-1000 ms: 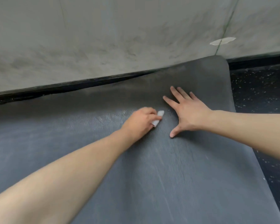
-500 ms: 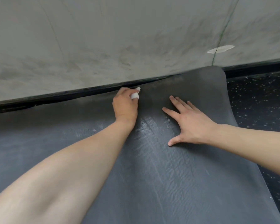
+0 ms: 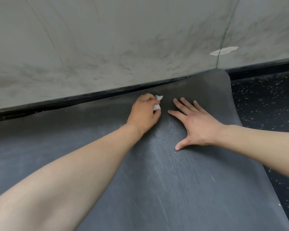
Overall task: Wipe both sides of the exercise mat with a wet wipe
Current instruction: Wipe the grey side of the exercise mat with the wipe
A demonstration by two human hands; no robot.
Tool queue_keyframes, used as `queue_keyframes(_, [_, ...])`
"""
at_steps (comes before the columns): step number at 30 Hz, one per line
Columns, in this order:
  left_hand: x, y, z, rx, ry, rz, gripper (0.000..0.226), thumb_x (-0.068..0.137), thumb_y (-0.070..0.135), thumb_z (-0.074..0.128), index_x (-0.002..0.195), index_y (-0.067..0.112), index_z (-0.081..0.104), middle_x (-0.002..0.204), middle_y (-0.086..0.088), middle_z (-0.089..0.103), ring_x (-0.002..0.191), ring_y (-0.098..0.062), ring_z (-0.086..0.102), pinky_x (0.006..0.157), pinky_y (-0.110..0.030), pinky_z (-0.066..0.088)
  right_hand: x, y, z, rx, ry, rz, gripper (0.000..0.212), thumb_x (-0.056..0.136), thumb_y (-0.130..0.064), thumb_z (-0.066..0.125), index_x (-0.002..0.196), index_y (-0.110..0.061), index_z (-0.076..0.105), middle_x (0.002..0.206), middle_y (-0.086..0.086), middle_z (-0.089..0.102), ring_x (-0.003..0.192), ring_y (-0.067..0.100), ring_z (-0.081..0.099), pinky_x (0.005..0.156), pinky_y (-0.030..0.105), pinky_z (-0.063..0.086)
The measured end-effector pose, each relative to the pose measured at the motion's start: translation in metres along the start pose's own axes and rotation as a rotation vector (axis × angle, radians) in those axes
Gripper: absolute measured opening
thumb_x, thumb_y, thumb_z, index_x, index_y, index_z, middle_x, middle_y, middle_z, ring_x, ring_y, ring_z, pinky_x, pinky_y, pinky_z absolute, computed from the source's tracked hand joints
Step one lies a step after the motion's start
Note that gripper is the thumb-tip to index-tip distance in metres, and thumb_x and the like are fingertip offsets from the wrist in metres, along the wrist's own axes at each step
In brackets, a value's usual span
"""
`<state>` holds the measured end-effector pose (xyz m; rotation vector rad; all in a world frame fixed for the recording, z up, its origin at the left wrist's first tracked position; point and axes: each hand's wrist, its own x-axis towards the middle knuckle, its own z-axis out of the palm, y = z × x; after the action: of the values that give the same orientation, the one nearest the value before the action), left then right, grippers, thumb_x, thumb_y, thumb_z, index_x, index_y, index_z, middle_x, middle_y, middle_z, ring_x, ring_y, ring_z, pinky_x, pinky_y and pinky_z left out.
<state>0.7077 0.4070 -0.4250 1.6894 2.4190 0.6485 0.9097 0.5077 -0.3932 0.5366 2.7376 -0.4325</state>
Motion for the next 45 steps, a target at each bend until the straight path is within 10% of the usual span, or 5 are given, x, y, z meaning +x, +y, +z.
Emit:
queue_keyframes(3, [0.007,-0.003,-0.006,-0.025,-0.031,0.018,0.030,0.088,0.042,0.065,0.099,0.018,0.078,0.102,0.003,0.067,0.097,-0.017,0.063,0.091,-0.026,0.048,-0.004,0.005,-0.003,0.078,0.045,-0.005,0.134,0.057,-0.096,0.065,0.166,-0.030,0.023,0.176,0.006,0.004,0.163,0.024,-0.001,0.132,0.048,0.004])
queue_keyframes(8, [0.011,-0.003,-0.005,-0.098,0.039,-0.100,0.012,0.085,0.017,0.072,0.096,0.021,0.068,0.096,0.006,0.066,0.088,-0.015,0.063,0.078,-0.026,0.048,-0.043,0.050,0.003,0.331,0.593,0.351,0.096,0.067,-0.067,0.083,0.148,-0.023,0.055,0.164,0.014,0.034,0.153,0.038,0.027,0.126,0.060,0.021])
queue_keyframes(19, [0.018,0.005,-0.009,-0.178,0.256,-0.322,0.013,0.095,0.041,0.066,0.094,0.029,0.071,0.084,0.011,0.069,0.081,-0.009,0.064,0.075,-0.031,0.050,-0.027,0.097,-0.008,0.674,0.587,0.536,0.034,0.085,-0.024,0.085,0.114,-0.035,0.073,0.128,0.007,0.060,0.122,0.030,0.057,0.099,0.035,0.043])
queue_keyframes(31, [0.021,0.009,-0.005,-0.246,0.239,-0.422,0.005,0.088,0.023,0.072,0.091,0.027,0.071,0.088,0.012,0.065,0.078,-0.005,0.061,0.073,-0.020,0.047,-0.023,0.097,-0.012,0.803,0.569,0.400,0.062,0.084,-0.009,0.085,0.134,-0.040,0.066,0.131,-0.004,0.064,0.123,0.014,0.059,0.112,0.027,0.040])
queue_keyframes(45, [0.007,0.007,-0.029,-0.212,0.111,-0.351,0.004,0.090,0.026,0.069,0.094,0.026,0.070,0.086,0.014,0.067,0.086,-0.011,0.064,0.080,-0.029,0.052,-0.050,0.078,-0.031,0.923,0.347,0.543,0.060,0.085,-0.001,0.083,0.134,-0.033,0.070,0.126,0.001,0.070,0.103,0.016,0.067,0.091,0.023,0.048])
